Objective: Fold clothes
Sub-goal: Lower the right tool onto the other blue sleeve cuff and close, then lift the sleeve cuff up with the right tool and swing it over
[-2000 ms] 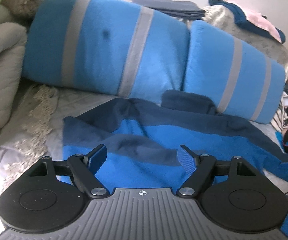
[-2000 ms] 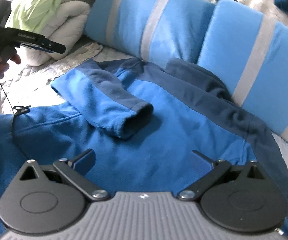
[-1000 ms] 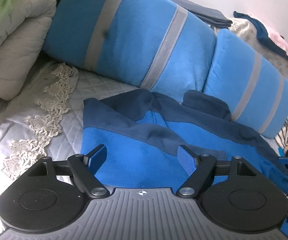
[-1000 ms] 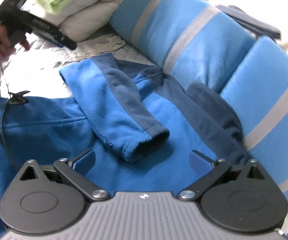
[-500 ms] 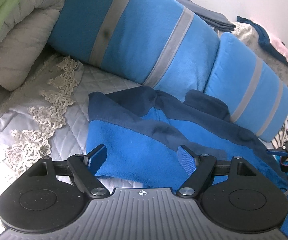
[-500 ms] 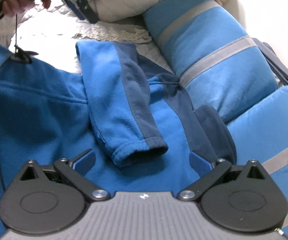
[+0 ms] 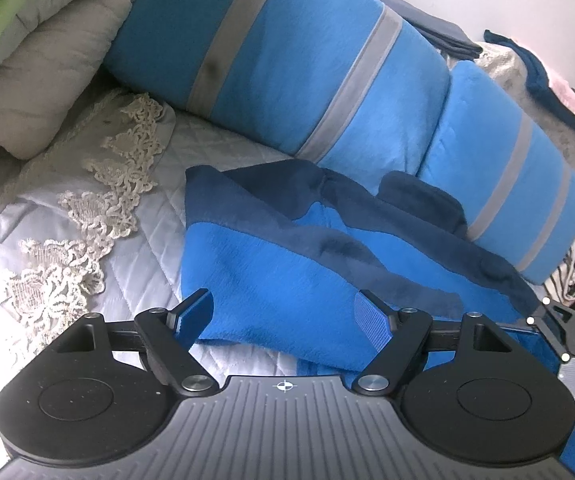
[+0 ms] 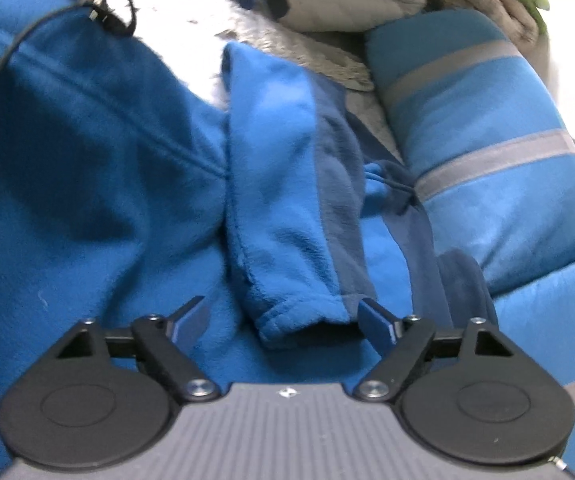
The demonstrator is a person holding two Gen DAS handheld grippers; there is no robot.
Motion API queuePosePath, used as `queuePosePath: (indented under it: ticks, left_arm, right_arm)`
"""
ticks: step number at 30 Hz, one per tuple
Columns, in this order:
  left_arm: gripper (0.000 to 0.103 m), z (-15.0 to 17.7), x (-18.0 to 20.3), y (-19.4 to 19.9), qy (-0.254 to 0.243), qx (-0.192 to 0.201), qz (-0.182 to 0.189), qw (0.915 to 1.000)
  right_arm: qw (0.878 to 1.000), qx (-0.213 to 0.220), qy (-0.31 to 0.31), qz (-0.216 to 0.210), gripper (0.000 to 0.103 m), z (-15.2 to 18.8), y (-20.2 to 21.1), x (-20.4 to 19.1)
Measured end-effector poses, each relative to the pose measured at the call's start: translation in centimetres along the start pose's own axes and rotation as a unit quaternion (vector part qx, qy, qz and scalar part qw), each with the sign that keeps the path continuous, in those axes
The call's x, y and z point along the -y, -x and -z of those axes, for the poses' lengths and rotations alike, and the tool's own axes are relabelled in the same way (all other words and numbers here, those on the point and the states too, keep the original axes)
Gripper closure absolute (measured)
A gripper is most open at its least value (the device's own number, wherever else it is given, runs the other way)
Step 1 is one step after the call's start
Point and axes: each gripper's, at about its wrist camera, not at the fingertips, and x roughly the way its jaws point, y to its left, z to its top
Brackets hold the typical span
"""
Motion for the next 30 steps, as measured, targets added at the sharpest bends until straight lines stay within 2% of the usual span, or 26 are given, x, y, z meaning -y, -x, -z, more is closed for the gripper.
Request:
queuePosePath:
  ticks: [8,11,18,20,21,23,30]
  left_arm:
    - [0.025,0.6,-0.9,-0.4,0.007,-0.006,-0.003,1.0]
    - [0.025,0.8,-1.2,-0.4,0.009,-0.006,-0.003,0.9999]
    - [0.025,1.0,-1.6,-0.5,0.01,-0.008,-0.004,0.9999]
    - [0.025,1.2,-1.6,-0.6,0.012,-0.009,-0.004,0.9999]
    - [0.025,1.2,-1.6,-0.6,0.012,-0.01,-0.004,0.9999]
    - [0.025,1.3,-1.5,-0.7,0.011,-0.011,-0.003,0.9999]
    - [0.025,1.5,-1.3,-0.5,0.008,-0.011,0.0,0.9999]
  right_arm:
    - [0.997,-0.01,0.075,0.01,0.029,-0.1,-2.4,-1.5]
    - [0.995,-0.017,0.1,0.009,0.041,-0.2,-3.2,-1.8]
    - [0.989,-0.032,0.142,0.008,0.049,-0.5,-4.2,-2.3]
    - [0.986,-0.039,0.162,0.01,0.054,-0.5,-4.5,-2.7]
    - [0.984,-0.042,0.172,0.012,0.063,-0.6,-4.6,-3.0]
    - [0.98,-0.048,0.19,0.015,0.072,-0.5,-5.0,-3.5]
    - [0.974,-0.05,0.214,0.047,0.081,-0.4,-4.8,-3.9]
